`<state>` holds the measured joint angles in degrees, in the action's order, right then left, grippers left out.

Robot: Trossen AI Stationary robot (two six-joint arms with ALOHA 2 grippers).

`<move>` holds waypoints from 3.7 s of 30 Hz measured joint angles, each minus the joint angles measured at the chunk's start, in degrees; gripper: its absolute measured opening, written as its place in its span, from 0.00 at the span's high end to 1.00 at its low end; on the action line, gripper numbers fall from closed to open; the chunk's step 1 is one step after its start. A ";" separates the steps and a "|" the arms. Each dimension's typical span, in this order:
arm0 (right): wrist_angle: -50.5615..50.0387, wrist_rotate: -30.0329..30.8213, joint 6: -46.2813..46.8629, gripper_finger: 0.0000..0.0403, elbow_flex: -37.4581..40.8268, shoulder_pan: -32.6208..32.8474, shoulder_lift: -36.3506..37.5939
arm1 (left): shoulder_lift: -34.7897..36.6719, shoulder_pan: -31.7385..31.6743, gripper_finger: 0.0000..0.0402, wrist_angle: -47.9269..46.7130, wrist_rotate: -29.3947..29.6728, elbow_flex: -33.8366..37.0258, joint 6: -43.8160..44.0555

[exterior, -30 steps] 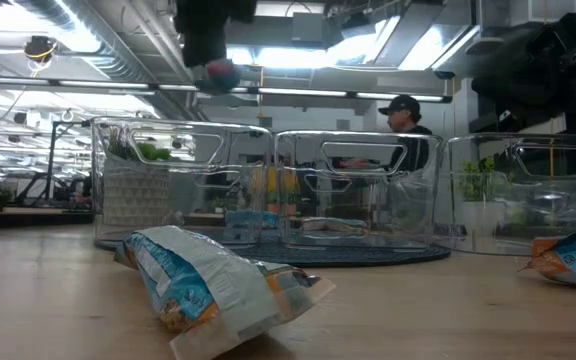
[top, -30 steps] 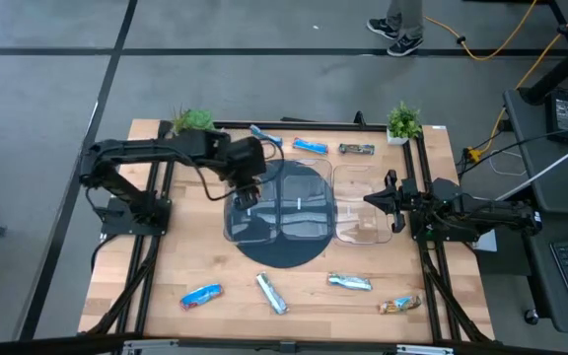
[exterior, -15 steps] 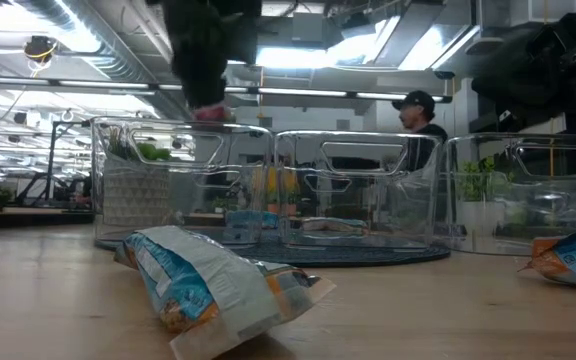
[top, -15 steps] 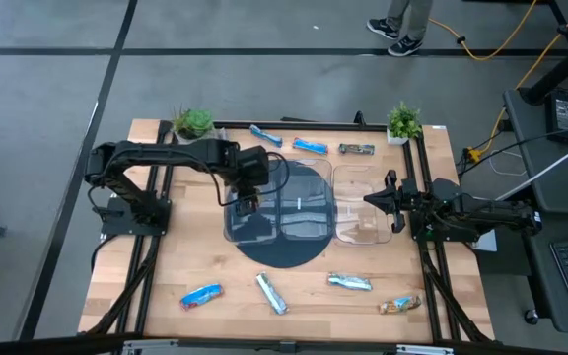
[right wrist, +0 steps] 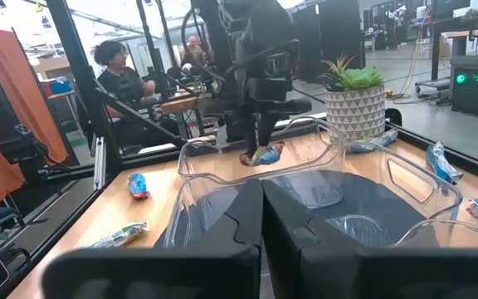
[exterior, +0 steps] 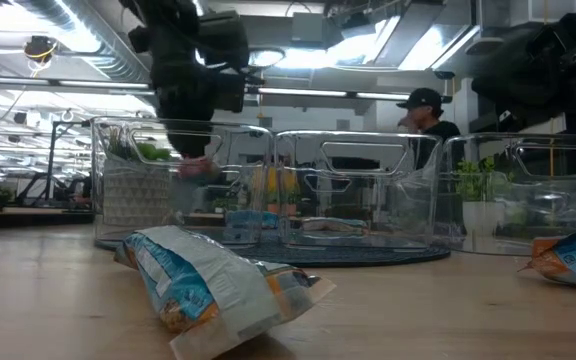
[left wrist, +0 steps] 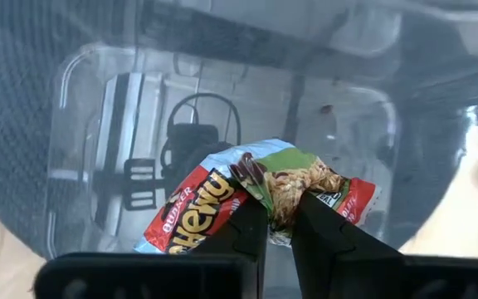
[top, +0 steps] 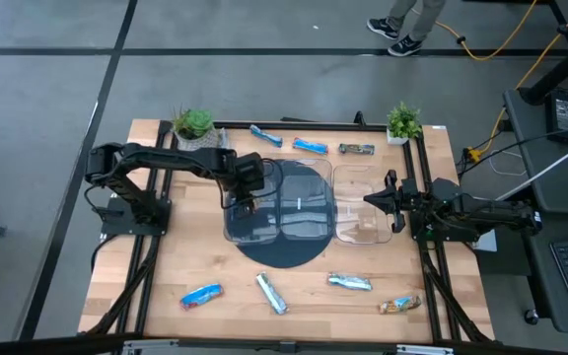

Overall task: Pick and place Granola Bars by type
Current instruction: Put the red granola bar into the left transparent bin

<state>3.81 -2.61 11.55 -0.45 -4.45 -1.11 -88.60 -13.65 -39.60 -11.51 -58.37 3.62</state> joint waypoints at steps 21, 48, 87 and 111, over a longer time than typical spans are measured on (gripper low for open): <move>-0.38 0.02 0.00 0.98 0.02 0.02 -0.02 | -4.64 -0.67 0.91 6.46 -0.04 3.81 -1.27; -2.25 0.02 0.00 0.98 0.00 0.02 -0.02 | -8.74 -0.33 0.71 5.58 -2.41 1.57 0.28; -2.22 0.01 0.00 0.98 0.01 0.01 -0.02 | 7.07 6.81 0.68 -10.02 -1.55 -17.29 0.09; -2.22 0.02 -0.01 0.98 0.00 0.00 -0.02 | 12.74 32.02 0.68 -17.39 10.62 -17.20 41.86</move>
<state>1.59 -2.59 11.54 -0.45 -4.44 -1.13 -75.85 18.37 -56.99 -0.89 -75.57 45.48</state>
